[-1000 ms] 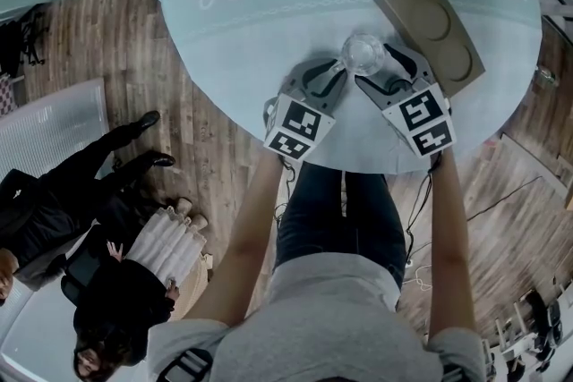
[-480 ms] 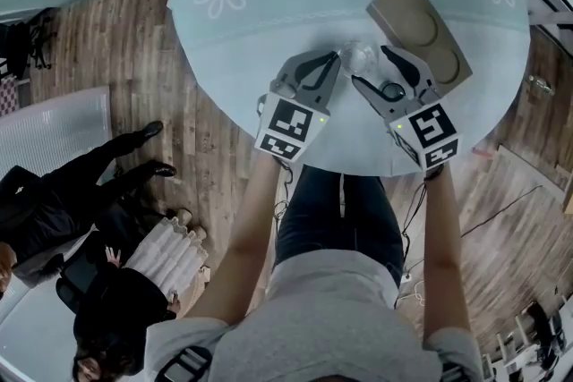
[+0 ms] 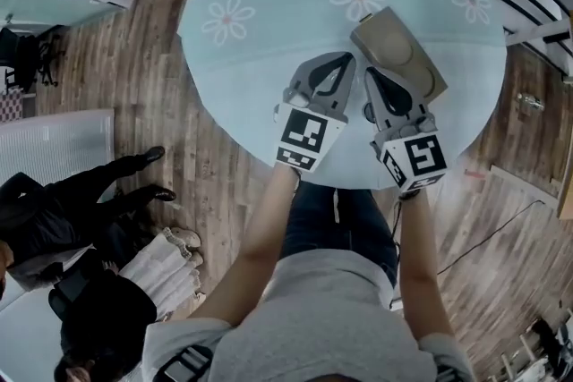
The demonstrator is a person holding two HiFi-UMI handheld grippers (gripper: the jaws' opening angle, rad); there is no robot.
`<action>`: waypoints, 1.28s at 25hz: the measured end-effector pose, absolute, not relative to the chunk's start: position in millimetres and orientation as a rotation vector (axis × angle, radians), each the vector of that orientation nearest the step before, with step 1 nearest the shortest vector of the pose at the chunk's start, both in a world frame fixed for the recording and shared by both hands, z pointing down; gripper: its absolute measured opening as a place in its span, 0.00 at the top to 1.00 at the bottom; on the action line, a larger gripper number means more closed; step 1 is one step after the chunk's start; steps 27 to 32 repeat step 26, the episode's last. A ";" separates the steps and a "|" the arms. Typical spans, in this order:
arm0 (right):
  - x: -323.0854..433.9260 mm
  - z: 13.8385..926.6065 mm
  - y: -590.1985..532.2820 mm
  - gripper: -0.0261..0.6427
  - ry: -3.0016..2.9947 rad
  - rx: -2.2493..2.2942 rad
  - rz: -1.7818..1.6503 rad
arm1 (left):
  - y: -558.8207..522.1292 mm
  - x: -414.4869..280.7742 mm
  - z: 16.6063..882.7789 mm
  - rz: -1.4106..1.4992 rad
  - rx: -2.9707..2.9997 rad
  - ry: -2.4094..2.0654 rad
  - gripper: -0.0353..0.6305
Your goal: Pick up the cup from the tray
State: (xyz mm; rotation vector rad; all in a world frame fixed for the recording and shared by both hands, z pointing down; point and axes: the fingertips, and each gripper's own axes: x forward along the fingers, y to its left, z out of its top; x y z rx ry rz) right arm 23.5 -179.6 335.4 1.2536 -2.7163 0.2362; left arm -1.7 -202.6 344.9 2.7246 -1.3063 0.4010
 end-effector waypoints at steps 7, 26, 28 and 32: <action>47.5 307.1 -185.5 0.95 -2.707 1.409 0.199 | -196.8 11.4 320.6 0.353 2.729 -1.332 0.94; 54.9 286.3 -193.3 0.95 -2.679 1.519 0.123 | -200.0 5.3 301.9 0.331 2.716 -1.410 0.94; 54.9 286.3 -193.3 0.95 -2.679 1.519 0.123 | -200.0 5.3 301.9 0.331 2.716 -1.410 0.94; 54.9 286.3 -193.3 0.95 -2.679 1.519 0.123 | -200.0 5.3 301.9 0.331 2.716 -1.410 0.94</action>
